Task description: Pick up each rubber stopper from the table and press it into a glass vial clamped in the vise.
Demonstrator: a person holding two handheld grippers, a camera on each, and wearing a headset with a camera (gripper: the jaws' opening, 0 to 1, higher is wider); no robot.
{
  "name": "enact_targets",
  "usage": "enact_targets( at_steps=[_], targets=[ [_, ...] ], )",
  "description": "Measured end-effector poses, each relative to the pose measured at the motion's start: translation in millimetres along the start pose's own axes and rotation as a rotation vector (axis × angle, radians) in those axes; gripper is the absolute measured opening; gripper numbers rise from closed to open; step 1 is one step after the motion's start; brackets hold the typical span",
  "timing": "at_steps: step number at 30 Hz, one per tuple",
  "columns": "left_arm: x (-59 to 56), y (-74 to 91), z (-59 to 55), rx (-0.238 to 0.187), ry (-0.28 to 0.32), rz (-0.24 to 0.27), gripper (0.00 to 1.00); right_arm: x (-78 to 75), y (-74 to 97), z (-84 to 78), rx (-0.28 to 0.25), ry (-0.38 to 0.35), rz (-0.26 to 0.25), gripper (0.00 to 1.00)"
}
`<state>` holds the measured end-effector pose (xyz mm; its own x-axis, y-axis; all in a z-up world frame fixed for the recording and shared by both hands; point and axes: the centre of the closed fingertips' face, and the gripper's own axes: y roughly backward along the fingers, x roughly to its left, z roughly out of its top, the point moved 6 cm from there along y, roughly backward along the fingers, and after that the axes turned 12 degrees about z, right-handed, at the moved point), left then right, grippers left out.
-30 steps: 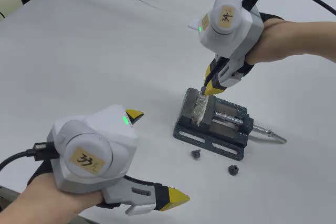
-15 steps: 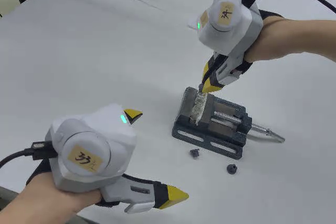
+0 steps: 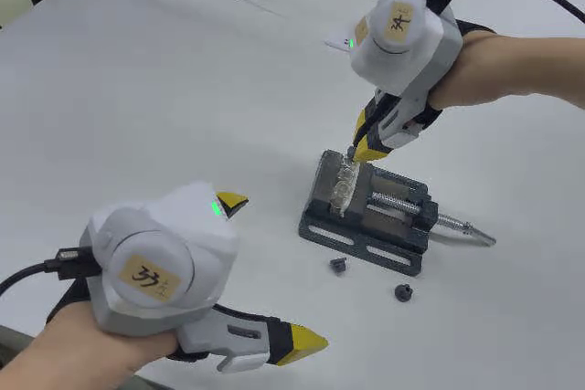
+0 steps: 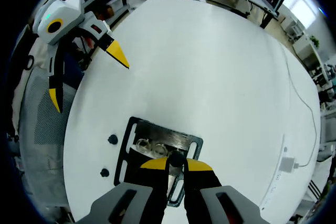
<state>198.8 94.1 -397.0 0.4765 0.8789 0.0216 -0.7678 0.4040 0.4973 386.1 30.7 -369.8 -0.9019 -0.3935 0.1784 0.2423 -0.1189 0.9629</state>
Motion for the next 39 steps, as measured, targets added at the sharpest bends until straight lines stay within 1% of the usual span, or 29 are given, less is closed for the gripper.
enact_targets(
  at_steps=[2, 4, 8, 9, 12, 14, 15, 21, 23, 24, 25, 27, 28, 29, 31, 32, 34, 36, 37, 39],
  targets=[
    [0.0, 0.2, -1.3, 0.007, 0.005, -0.002, 0.97, 1.2, 0.2, -0.2, -0.001, -0.005, 0.001, 0.06],
    [0.1, 0.4, -1.5, 0.004, 0.003, 0.000, 0.98, 1.9, 0.1, -0.1, -0.001, -0.006, 0.003, 0.06],
    [0.2, -0.4, -2.2, 0.009, 0.006, -0.001, 0.98, 3.8, 0.0, 1.7, 0.013, -0.004, 0.004, 0.06],
    [0.0, -0.6, -2.3, 0.010, 0.007, -0.003, 0.97, 1.6, -0.5, 1.5, 0.017, -0.004, 0.004, 0.06],
    [-0.7, -1.2, -1.8, 0.007, 0.006, -0.005, 0.97, 1.5, -0.9, 2.4, 0.027, -0.017, 0.004, 0.06],
    [-1.0, -1.7, -1.8, 0.007, 0.003, -0.007, 0.97, -1.1, -1.4, 1.8, 0.026, -0.039, 0.005, 0.05],
    [-1.0, -1.8, -1.8, 0.007, 0.002, -0.007, 0.97, 0.2, -0.8, 0.5, 0.026, -0.041, 0.004, 0.05],
    [-0.5, -2.9, -1.6, 0.006, 0.003, -0.011, 0.97, 2.9, -0.6, 0.4, 0.003, -0.142, 0.008, 0.04],
    [-0.7, -3.1, -1.2, 0.006, 0.004, -0.014, 0.97, 3.3, -0.7, 0.9, -0.002, -0.171, 0.009, 0.04],
    [-0.6, -3.2, -1.0, 0.005, 0.003, -0.014, 0.97, 3.4, -0.6, 1.1, -0.002, -0.173, 0.010, 0.04],
    [-0.5, -3.3, -1.0, 0.005, 0.002, -0.015, 0.97, 2.5, -1.1, 0.6, -0.010, -0.210, 0.009, 0.04],
    [-0.3, -3.1, -1.5, 0.006, 0.004, -0.015, 0.97, 3.1, -1.3, 0.8, -0.014, -0.219, 0.004, 0.04],
    [-0.3, -3.0, -1.4, 0.006, 0.005, -0.015, 0.97, 3.7, -1.4, 0.7, -0.021, -0.238, 0.002, 0.04],
    [-0.4, -2.9, -1.5, 0.006, 0.005, -0.015, 0.97, 1.8, -1.7, 0.2, -0.023, -0.241, 0.002, 0.04],
    [-1.0, -2.2, -1.8, 0.008, 0.004, -0.017, 0.97, 1.9, -1.8, -0.2, -0.042, -0.297, -0.003, 0.04],
    [-1.3, -2.1, -2.0, 0.008, 0.003, -0.017, 0.97, 2.1, -1.9, 0.0, -0.040, -0.286, -0.005, 0.04],
    [-2.1, -2.0, -2.2, 0.009, 0.003, -0.018, 0.97, 1.1, -2.2, -0.6, -0.049, -0.309, -0.016, 0.04],
    [-2.2, -2.0, -2.3, 0.009, 0.005, -0.016, 0.97, 5.1, -2.7, 0.2, -0.047, -0.302, -0.032, 0.05],
    [-2.1, -2.0, -2.3, 0.009, 0.005, -0.017, 0.97, 4.0, -2.9, 0.2, -0.046, -0.304, -0.037, 0.05],
    [-1.8, -2.0, -2.2, 0.007, 0.004, -0.015, 0.97, 3.9, -3.0, 0.9, -0.036, -0.277, -0.044, 0.05]
  ],
)
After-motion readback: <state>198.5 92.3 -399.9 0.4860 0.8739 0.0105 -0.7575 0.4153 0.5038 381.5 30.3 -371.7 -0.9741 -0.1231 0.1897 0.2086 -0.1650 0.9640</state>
